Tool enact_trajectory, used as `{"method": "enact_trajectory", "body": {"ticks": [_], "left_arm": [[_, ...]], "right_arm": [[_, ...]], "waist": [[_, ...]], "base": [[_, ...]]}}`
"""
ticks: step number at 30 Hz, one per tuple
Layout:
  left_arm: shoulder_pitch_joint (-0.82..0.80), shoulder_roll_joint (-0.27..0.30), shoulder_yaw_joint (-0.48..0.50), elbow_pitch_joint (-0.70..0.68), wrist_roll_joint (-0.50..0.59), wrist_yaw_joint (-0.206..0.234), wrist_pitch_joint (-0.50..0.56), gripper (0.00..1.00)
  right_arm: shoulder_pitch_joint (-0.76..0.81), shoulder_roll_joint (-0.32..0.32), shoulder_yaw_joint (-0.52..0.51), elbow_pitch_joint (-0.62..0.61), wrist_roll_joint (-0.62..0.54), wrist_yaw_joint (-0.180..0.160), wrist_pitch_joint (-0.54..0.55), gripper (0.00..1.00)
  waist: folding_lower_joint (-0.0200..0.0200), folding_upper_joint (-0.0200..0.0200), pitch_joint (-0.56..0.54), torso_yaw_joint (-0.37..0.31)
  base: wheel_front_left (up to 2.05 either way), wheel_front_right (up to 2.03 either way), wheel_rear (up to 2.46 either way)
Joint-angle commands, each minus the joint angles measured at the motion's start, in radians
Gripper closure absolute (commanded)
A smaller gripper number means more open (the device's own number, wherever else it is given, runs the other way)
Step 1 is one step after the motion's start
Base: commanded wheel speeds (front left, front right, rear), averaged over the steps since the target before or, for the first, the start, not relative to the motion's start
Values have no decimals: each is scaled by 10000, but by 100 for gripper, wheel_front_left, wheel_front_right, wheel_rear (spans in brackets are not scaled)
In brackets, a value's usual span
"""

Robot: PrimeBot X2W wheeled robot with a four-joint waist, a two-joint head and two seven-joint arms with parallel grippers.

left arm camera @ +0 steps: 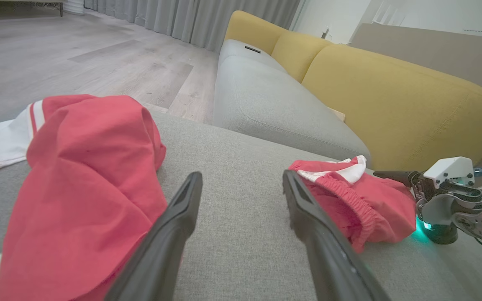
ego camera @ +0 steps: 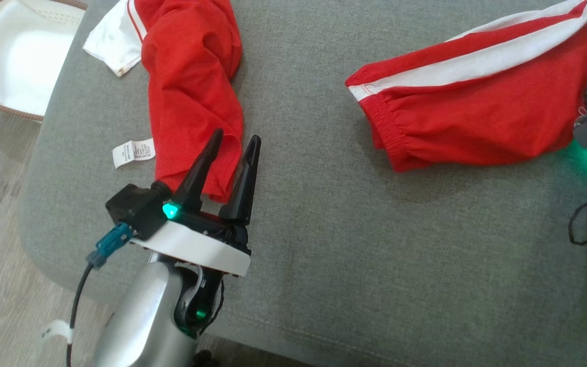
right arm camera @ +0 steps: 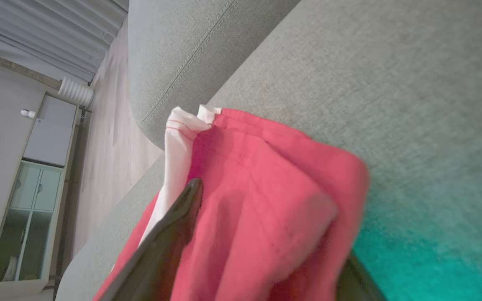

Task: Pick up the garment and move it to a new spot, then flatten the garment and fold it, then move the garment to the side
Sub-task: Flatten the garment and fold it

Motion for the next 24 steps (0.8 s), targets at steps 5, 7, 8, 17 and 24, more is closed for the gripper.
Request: {"method": "enact_trajectory", "body": {"ticks": [5, 7, 8, 17, 24], "left_arm": [[-240, 72, 365, -267, -88, 13, -53, 0], [-222, 72, 383, -234, -80, 13, -53, 0], [-209, 72, 393, -224, -72, 13, -53, 0], [72, 72, 519, -91, 40, 13, -53, 0], [502, 72, 585, -48, 111, 13, -53, 0]], "right_arm": [[-22, 222, -298, 544, -685, -7, -46, 100], [-62, 256, -449, 579, -847, -7, -235, 100], [-75, 273, -480, 587, -936, -7, -362, 100], [302, 472, -778, 382, -827, -7, -1590, 100], [1538, 377, -1164, 176, -749, -7, -2566, 100]], "waist": [[0, -1, -51, -42], [0, -1, -142, -99], [0, -1, -184, -136], [0, -1, -933, -699], [0, -1, -1661, -1319]], "base": [[0, 0, 0], [0, 0, 0], [0, 0, 0], [0, 0, 0], [0, 0, 0]]}}
